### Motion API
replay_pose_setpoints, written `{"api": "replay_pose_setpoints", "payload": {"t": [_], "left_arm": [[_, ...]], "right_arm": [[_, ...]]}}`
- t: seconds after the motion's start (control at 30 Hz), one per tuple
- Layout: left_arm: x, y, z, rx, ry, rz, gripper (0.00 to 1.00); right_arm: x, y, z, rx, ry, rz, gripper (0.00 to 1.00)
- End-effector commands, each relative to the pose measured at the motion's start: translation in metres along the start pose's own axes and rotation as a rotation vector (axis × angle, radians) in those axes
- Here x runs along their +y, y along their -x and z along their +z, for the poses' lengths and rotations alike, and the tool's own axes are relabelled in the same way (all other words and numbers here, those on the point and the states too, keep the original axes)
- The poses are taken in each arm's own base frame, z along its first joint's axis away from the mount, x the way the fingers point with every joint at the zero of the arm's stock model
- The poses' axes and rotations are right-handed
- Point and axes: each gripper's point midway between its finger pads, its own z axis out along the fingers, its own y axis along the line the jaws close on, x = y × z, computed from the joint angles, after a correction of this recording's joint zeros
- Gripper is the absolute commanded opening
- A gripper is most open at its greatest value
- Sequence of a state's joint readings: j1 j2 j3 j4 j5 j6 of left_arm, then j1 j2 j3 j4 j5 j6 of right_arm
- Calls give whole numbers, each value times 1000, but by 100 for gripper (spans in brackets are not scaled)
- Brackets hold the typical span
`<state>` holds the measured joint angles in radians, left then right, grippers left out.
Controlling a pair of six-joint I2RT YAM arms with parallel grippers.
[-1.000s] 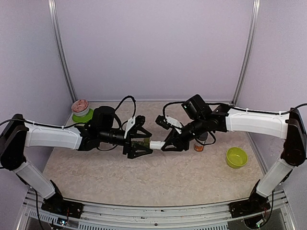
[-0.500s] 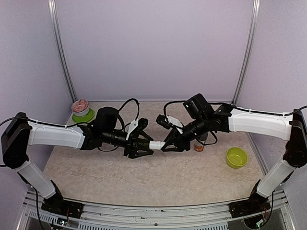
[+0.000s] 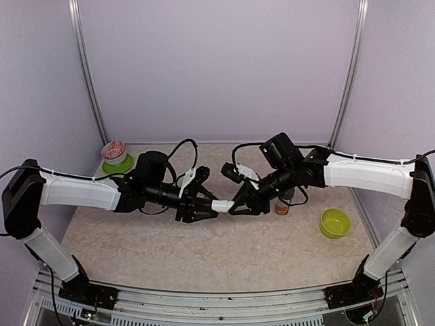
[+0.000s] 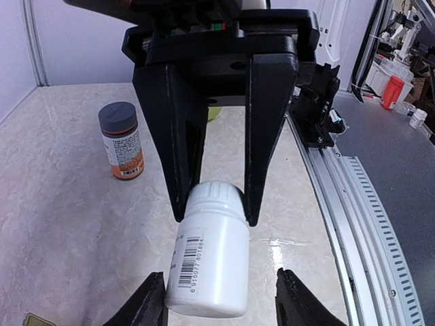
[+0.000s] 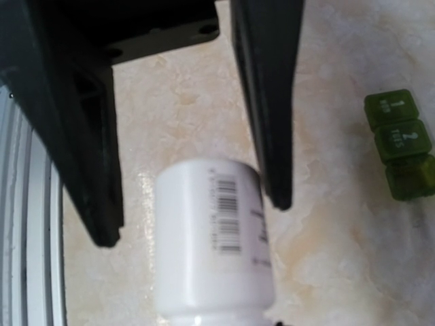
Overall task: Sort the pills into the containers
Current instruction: Pass from the right arm to the left
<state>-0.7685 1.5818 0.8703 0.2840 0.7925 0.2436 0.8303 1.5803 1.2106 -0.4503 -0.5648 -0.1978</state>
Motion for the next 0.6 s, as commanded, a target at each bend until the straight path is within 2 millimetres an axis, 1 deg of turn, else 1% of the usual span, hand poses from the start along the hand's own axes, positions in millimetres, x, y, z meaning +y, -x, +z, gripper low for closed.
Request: {"api": "replay_pose_setpoints", "payload": {"t": [0.0,0.27,0.4,0.47,0.53,0.57], "left_arm": [[-5,9,4,-23,-38,10,51],[-3,9,6,-12,-46,-10,38],[-3,11,6,-17,-41,-13,35],[-2,13,6,-20,-42,-18,30],[-2,15,5,-23,-39,-16,28],[-1,15,5,-23,-37,-18,24]], "right_arm": [[7,8,-3,-29,11,-35,31],[6,12,-7,-43,-7,-45,32],[5,12,-7,-44,-12,-43,33],[5,12,-7,-44,-16,-44,34],[4,12,-7,-43,-21,-45,35],[4,12,-8,-44,-23,-47,35]]}}
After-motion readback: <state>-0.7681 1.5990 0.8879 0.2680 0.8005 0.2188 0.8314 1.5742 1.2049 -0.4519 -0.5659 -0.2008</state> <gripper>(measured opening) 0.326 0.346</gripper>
